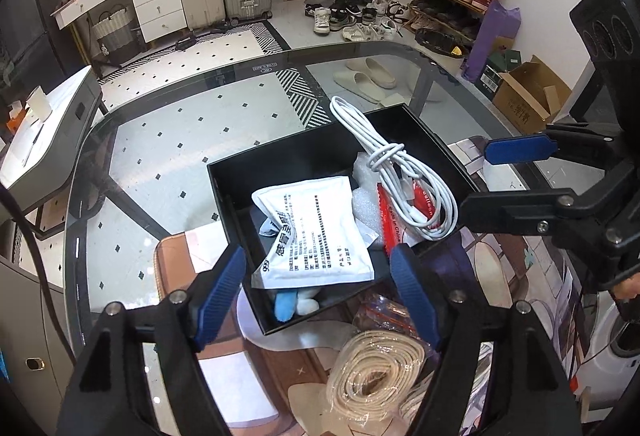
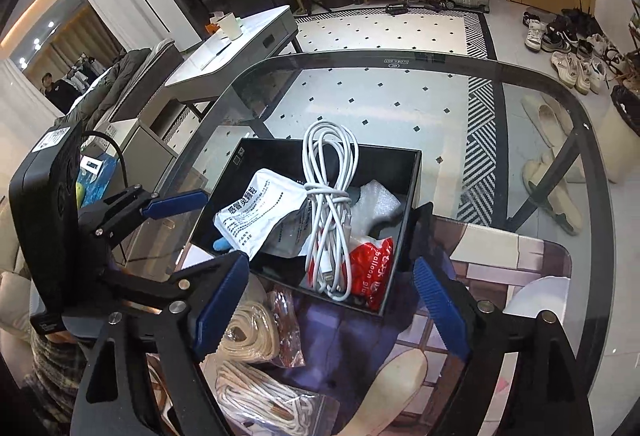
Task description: Organize soft objects
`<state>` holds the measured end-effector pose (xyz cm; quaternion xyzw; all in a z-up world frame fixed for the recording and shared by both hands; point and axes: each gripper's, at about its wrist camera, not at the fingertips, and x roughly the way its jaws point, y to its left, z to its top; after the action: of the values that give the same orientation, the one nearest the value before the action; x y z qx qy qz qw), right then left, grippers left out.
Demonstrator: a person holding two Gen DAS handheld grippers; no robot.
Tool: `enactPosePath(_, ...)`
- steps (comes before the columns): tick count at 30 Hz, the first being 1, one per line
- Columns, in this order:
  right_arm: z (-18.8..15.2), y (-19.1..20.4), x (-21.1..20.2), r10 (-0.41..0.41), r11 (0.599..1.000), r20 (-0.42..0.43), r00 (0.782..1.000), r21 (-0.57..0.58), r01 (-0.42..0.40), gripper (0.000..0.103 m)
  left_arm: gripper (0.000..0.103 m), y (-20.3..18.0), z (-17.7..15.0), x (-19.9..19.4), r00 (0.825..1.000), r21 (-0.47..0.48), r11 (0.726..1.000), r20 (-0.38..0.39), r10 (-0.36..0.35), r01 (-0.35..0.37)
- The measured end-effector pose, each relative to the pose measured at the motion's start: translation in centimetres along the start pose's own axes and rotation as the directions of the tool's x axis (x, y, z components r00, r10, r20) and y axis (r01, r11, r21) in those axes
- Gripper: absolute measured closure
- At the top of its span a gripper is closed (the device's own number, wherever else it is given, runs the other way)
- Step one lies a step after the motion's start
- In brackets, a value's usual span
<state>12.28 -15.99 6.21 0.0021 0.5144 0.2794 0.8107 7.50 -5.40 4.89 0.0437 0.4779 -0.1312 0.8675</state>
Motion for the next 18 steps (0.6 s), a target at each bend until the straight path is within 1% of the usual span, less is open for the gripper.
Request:
enactPosePath(1,-0.3,0.0,-0.3,0.004,1.000,-0.003,1.000,-0.005,-0.004,0.013,0.022,0.0,-0.1,-0.2,1.000,0.001,1.000,0.003,0.000,0.000)
enactPosePath(2,-0.6,0.1,-0.5,0.006,1.000,-0.007,1.000,-0.011,-0.006,0.012,0.006,0.0,-0.3,-0.4,1.000,0.001,1.000,0.006,-0.004,0.004)
enactPosePath(3,-0.9,0.2,-0.6,0.008,1.000,-0.011,1.000,-0.020,-0.008,0.010,0.000,0.0,-0.4,-0.7,1.000,0.004,1.000,0.012,-0.008,0.008)
enactPosePath(8,-2.3,1.0,-1.4,0.007,0.997,-0.025,1.000,-0.072,-0.009,0.007,0.000,-0.5,-1.1,-1.5,1.000,0.020,1.000,0.016,-0.009,0.009)
enactPosePath(13,-3.5,1.7,-1.7,0.023,0.993,-0.049,0.999,-0.117,-0.029,0.004,0.000,-0.7,-1.7,-2.0,1.000,0.041,0.999,0.004,0.001,-0.001)
enactPosePath(18,-4.6,2.1,-1.7,0.033,0.986,-0.070,0.997,-0.162,-0.044,0.002,0.000,-0.9,-2.7,-2.2,1.000,0.053,0.999,-0.012,-0.009,0.009)
